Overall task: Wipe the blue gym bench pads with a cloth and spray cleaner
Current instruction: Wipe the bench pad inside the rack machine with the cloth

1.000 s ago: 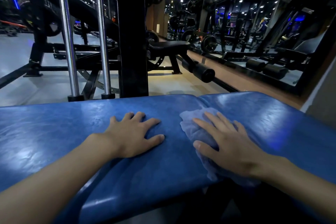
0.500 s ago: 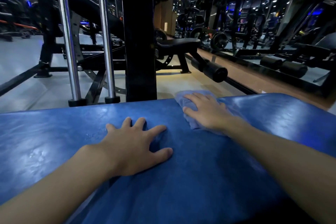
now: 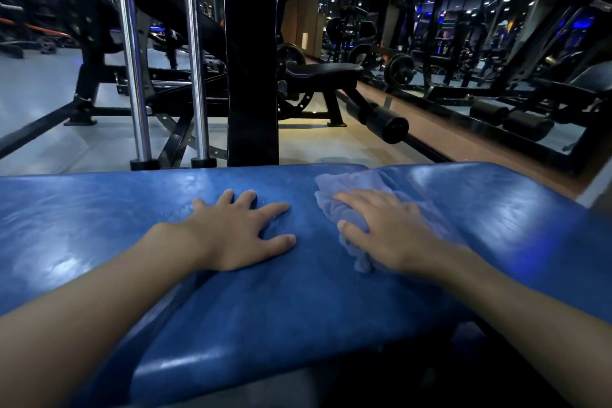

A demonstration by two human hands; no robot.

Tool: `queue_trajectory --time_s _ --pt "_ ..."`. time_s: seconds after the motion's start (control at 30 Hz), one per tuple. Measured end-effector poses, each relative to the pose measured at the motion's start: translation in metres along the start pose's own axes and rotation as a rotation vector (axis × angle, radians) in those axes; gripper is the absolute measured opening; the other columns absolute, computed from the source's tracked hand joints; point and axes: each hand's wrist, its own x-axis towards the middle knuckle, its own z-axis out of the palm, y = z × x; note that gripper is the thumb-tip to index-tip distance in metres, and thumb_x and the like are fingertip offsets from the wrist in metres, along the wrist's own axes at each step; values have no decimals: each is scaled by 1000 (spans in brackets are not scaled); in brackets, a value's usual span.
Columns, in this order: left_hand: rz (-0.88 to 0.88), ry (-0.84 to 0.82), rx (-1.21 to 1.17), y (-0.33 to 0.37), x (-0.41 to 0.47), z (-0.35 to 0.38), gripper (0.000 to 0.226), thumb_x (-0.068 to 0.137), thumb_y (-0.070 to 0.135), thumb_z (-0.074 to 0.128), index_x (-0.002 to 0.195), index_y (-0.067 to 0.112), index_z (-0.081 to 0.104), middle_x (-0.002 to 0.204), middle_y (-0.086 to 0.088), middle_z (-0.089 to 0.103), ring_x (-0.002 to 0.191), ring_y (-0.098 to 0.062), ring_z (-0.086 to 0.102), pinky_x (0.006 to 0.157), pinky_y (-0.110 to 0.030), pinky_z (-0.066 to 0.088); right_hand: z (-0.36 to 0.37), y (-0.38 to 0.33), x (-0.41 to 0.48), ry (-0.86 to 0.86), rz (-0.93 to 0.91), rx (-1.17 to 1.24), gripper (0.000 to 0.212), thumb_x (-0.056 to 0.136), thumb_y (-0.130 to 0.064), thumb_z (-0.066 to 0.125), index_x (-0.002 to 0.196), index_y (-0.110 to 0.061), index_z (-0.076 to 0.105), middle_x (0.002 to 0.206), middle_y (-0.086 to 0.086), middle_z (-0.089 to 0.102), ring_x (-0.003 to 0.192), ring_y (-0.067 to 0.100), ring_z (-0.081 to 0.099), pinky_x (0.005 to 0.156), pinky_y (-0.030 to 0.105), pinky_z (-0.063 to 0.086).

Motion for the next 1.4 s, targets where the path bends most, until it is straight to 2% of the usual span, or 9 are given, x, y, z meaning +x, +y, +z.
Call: queue_trajectory --time_s 0.17,0.3,0.37,0.5,0.73,0.93,1.03,1.17,1.4 --pt "-12 -19 15 2 -3 1 74 83 86 12 150 57 5 161 1 18 149 -26 14 112 -61 21 -2 -10 -65 24 -30 -39 79 72 -77 7 146 -53 20 159 -23 17 148 12 11 113 50 19" --pt "12 20 -11 -2 -7 0 69 85 82 15 149 57 11 161 2 18 150 -25 11 113 -63 16 -9 -9 -84 -27 -52 -68 99 57 -95 -15 147 -56 0 162 -21 -3 150 10 -11 119 51 1" --pt "12 21 -14 -7 -10 0 71 83 86 14 148 58 11 163 4 14 152 -26 6 114 -66 13 -7 -10 -79 -40 -48 -81 94 60 -95 -9 146 -58 -4 163 -20 -7 150 11 -14 119 53 1" --pt "17 4 8 -14 -10 6 92 60 92 -6 146 60 3 159 6 17 147 -24 13 110 -67 18 2 -9 -40 -5 -17 -66 80 69 -80 6 146 -58 6 163 -19 4 151 13 1 118 53 8" --pt "34 78 48 -14 -5 11 90 58 88 -11 143 59 0 151 7 23 139 -23 22 105 -63 28 16 4 77 49 -42 -8 67 85 -71 23 147 -46 23 157 -17 25 145 19 23 111 60 23" --pt "26 91 39 -13 -4 11 87 59 88 -9 140 60 4 148 6 25 137 -24 24 104 -62 27 20 1 137 49 29 45 59 91 -63 30 147 -44 25 156 -11 31 140 29 30 107 62 26" --pt "20 79 33 -12 -4 11 88 58 88 -10 140 60 4 150 5 24 139 -25 22 105 -63 26 15 -3 125 53 20 7 51 93 -57 30 142 -45 30 151 -5 38 135 31 34 104 59 28" --pt "28 62 33 -12 -6 10 90 58 89 -9 143 59 4 152 4 24 140 -26 22 105 -65 26 10 -10 75 70 -27 40 49 92 -56 32 139 -44 37 143 -11 45 134 26 38 105 59 28" --pt "32 73 28 -13 -8 10 91 62 90 -7 145 57 9 153 3 26 141 -27 23 104 -65 27 0 -28 -44 48 -75 16 74 77 -71 18 145 -45 32 154 -19 32 143 11 26 110 51 26"
